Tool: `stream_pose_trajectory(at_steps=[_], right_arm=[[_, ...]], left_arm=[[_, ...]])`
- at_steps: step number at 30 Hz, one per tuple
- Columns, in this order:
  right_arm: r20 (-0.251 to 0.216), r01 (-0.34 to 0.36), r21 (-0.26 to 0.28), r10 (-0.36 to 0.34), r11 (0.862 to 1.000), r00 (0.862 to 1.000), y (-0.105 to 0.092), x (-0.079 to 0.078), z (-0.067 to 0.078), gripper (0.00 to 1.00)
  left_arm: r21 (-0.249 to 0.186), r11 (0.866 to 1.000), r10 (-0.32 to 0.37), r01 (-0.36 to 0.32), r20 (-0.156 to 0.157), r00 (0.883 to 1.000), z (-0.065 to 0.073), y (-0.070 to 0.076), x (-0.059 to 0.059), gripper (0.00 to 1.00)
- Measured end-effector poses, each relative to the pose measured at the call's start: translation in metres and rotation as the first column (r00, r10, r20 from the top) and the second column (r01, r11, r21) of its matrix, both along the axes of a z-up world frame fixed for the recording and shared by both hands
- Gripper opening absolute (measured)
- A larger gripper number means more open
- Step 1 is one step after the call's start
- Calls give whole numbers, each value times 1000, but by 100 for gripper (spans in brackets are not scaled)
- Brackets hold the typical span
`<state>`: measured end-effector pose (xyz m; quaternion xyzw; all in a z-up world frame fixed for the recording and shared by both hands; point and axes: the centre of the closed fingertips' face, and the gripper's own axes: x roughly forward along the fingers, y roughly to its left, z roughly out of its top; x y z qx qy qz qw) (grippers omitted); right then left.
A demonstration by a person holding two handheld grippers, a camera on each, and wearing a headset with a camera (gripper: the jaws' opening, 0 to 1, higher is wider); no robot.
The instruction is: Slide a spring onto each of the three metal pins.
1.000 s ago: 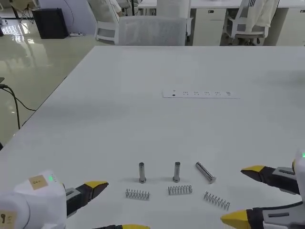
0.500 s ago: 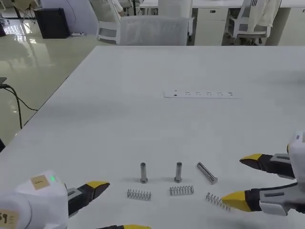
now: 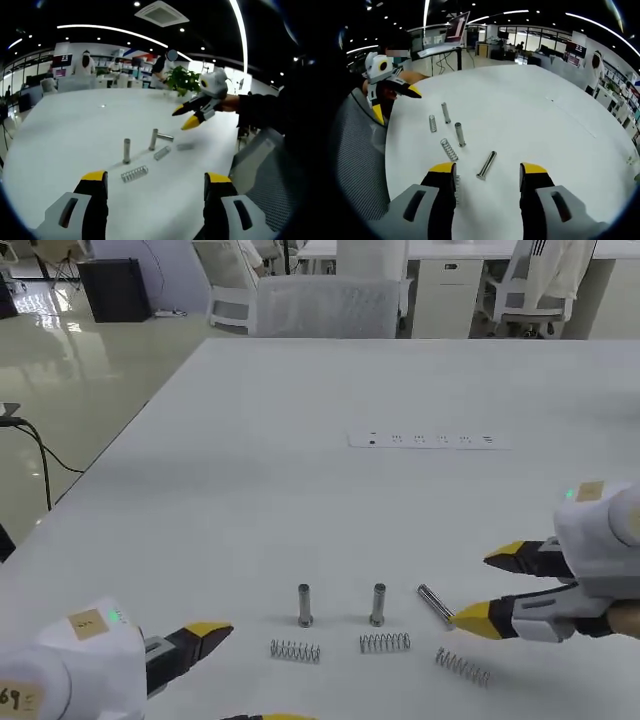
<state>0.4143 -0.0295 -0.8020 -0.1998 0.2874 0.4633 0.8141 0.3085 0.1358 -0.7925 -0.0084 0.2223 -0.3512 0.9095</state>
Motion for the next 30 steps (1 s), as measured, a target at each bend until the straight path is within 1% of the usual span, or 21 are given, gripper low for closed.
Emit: stream_pose_trajectory(at_steps=[5, 12, 14, 19, 24, 30], right_arm=[[-8, 16, -20, -17, 1000, 1000, 10, 9, -6, 42], [-16, 49, -42, -50, 998, 999, 16, 21, -12, 35], [-26, 60, -44, -61, 997, 998, 17, 24, -15, 33], [-38, 79, -66, -82, 995, 996, 21, 27, -23, 27], [-76, 96, -81, -103, 992, 992, 25, 27, -33, 21], [-99, 120, -97, -130, 988, 987, 27, 30, -41, 16]], left_arm=[[-3, 1000, 0, 0, 1, 1000, 0, 0, 0, 75], [-5, 1000, -3, 3, 3, 1000, 0, -1, 0, 75], [-6, 1000, -3, 3, 3, 1000, 1, -1, 0, 75], [-5, 1000, -5, 5, 4, 1000, 0, -1, 0, 75], [-6, 1000, -4, 4, 3, 1000, 0, -1, 0, 75], [-7, 1000, -1, 1, 3, 1000, 1, -1, 1, 75]])
